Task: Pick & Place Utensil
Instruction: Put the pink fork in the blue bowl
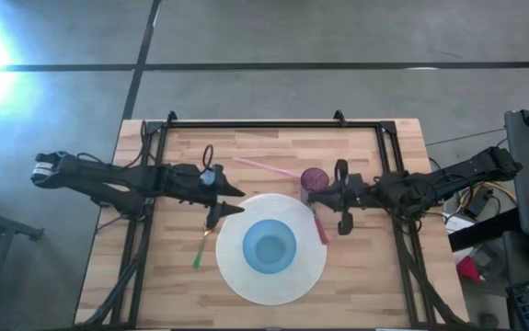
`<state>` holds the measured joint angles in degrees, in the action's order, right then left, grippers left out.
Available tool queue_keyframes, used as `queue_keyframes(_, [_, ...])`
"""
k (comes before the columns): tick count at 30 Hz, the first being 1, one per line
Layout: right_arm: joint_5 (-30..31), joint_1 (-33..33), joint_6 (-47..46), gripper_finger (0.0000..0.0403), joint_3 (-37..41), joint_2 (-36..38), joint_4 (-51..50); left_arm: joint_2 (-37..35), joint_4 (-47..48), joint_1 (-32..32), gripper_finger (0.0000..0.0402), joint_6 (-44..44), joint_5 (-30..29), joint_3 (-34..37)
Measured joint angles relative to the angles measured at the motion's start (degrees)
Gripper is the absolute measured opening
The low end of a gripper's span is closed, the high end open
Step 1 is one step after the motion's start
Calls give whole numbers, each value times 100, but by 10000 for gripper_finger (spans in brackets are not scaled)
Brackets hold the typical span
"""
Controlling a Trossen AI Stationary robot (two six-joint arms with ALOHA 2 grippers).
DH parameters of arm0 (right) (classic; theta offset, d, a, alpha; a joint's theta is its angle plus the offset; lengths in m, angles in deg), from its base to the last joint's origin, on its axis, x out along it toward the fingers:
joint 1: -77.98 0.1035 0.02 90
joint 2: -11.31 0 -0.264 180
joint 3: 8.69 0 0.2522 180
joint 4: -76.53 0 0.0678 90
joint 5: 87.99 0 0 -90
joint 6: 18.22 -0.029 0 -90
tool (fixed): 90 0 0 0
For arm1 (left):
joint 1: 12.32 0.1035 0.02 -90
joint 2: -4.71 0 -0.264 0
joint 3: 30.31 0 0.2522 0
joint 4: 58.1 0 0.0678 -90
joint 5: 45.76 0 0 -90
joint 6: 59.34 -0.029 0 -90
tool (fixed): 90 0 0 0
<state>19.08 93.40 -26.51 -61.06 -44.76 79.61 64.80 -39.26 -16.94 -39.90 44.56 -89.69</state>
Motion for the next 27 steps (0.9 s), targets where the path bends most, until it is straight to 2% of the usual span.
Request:
queue_keyframes(5, [139, 0, 432, 8, 6, -113, 605, 227, -439, -132, 239, -142, 10, 0])
queue_keyframes(12, [167, -2, 869, 8, 11, -724, 1565, 742, -1088, -256, 239, -232, 135, 2])
queue_keyframes(27, [197, 15, 1518, 8, -451, -2010, 2532, 1233, -1711, -389, 239, -496, 444, 2])
